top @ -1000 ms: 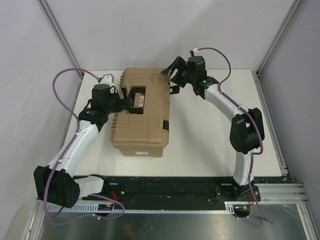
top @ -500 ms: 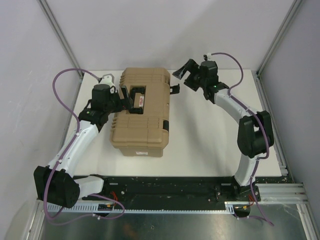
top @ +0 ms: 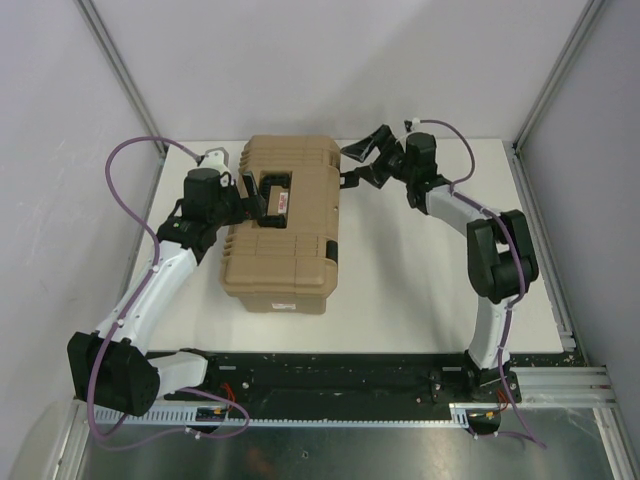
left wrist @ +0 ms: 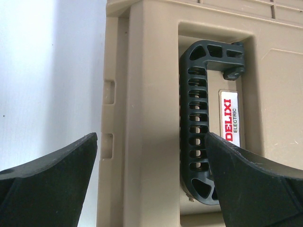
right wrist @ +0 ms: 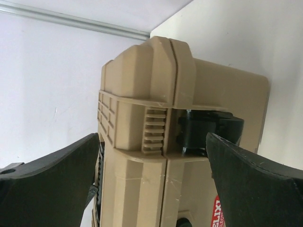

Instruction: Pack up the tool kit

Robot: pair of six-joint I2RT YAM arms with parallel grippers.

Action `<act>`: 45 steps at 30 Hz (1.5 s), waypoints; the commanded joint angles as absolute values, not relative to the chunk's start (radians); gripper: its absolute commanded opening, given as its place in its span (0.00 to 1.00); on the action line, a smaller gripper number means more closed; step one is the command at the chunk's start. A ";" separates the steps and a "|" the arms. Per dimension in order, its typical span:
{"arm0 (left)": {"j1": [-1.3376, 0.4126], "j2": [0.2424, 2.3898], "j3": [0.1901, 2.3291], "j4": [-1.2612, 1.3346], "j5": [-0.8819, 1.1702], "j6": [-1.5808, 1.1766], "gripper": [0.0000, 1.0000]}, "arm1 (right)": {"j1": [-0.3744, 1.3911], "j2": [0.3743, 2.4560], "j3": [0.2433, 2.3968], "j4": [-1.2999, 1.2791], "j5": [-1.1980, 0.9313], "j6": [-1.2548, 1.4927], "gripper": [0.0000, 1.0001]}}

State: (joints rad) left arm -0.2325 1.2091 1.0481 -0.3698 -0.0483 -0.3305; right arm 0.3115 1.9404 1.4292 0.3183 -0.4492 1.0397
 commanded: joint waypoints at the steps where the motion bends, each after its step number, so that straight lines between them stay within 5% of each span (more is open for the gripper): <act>1: -0.227 1.211 1.025 -0.386 -0.080 -0.290 0.99 | 0.300 1.963 1.419 0.453 -0.526 1.116 1.00; 17: -0.227 1.229 1.033 -0.386 -0.085 -0.288 0.99 | 0.246 1.907 1.401 0.289 -0.427 0.962 0.99; 45: -0.228 1.226 1.038 -0.385 -0.086 -0.276 0.99 | 0.280 2.185 1.370 1.068 -0.702 1.472 0.99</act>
